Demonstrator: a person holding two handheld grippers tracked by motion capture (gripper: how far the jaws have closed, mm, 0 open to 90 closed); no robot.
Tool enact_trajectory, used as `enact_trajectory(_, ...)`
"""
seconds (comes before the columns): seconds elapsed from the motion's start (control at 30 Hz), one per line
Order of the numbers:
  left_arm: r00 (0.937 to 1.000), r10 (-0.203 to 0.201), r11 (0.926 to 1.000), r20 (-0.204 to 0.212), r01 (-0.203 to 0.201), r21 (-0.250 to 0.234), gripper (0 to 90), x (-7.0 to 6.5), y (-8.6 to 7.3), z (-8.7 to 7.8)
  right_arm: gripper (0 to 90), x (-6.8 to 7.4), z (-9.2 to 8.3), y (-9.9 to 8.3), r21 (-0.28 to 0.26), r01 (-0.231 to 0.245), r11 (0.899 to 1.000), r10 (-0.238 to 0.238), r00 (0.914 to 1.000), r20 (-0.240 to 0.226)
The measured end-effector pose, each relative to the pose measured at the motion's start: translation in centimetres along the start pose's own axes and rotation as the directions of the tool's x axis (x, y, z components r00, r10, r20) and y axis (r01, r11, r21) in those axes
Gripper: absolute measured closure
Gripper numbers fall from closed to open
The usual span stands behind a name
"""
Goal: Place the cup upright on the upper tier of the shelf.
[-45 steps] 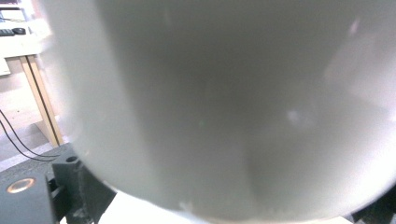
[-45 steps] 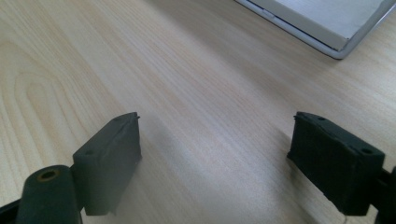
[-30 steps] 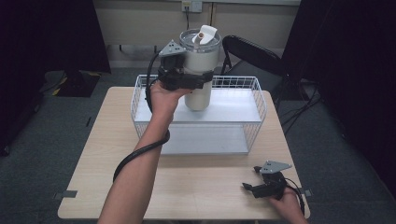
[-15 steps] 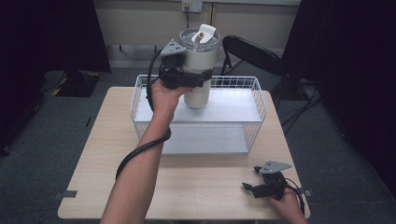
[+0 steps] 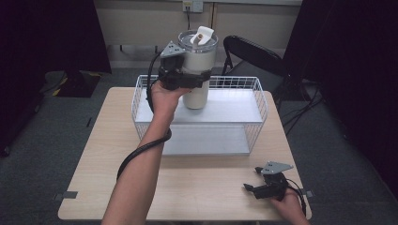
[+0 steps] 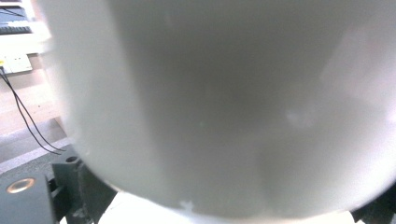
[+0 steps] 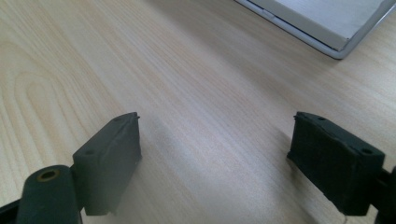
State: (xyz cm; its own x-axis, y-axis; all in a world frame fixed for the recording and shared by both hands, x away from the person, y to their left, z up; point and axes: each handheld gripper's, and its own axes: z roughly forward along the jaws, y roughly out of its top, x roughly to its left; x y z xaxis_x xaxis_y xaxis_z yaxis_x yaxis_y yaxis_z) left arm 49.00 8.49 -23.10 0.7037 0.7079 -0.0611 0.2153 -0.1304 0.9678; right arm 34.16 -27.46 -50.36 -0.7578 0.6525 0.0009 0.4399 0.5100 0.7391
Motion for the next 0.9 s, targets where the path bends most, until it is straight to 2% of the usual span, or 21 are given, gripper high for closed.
enact_trajectory(0.23, 0.9999, 0.008, 0.9999, -0.007, -0.008, 0.011, 7.9, 0.3, -0.3, 0.2, 15.8, 0.0, 0.0, 0.0, 0.001, 0.0, 1.0, 0.0, 1.0, -0.001)
enact_trajectory(0.5, 0.9999, -0.003, 0.9998, -0.014, 0.004, 0.022, 7.9, 0.6, -0.9, 0.6, 15.8, 0.0, 0.0, 0.0, 0.0, 0.0, 1.0, 0.0, 1.0, 0.0)
enact_trajectory(0.9, 0.9994, -0.021, 0.9997, -0.028, 0.022, 0.014, 7.9, 1.1, -1.2, 0.7, 15.8, 0.0, 0.0, 0.0, 0.001, 0.0, 1.0, 0.0, 1.0, -0.001)
